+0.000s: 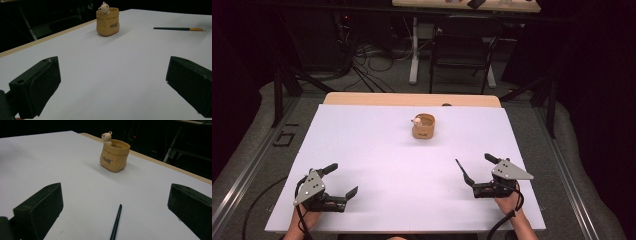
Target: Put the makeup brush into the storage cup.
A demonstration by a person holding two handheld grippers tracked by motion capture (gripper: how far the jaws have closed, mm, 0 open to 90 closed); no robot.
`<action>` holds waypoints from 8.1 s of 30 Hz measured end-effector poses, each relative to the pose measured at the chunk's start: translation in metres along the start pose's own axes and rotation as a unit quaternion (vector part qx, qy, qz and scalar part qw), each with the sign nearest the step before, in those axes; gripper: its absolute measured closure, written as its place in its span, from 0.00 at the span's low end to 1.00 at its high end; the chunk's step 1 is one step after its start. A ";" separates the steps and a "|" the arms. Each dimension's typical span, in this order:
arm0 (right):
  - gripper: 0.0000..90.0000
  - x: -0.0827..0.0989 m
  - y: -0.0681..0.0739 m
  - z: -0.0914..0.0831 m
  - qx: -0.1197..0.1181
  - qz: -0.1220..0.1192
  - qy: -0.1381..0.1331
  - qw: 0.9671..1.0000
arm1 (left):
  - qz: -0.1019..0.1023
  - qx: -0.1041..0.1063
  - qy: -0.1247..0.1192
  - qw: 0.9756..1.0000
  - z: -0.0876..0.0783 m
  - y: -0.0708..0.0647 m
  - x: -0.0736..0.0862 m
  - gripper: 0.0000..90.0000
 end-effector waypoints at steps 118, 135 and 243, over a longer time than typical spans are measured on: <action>0.33 0.011 -0.002 0.048 0.037 0.071 0.455 0.887 | 0.001 0.004 0.002 1.000 0.000 0.000 0.001 0.00; 0.67 0.022 0.001 0.041 0.028 0.071 0.484 0.872 | 0.002 0.005 0.001 1.000 -0.001 0.000 0.000 0.00; 0.93 -0.014 0.032 0.079 -0.099 -0.064 0.444 0.888 | 0.010 0.018 0.011 1.000 0.003 -0.003 0.001 0.00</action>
Point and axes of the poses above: each handheld gripper's, and its own axes: z roughly forward along the jaws, x roughly out of its underside, y roughly to its left, the point moved 4 cm from there along z, roughly forward along the jaws, and after that the axes turned 11 degrees about -y, right-handed, at the moved point
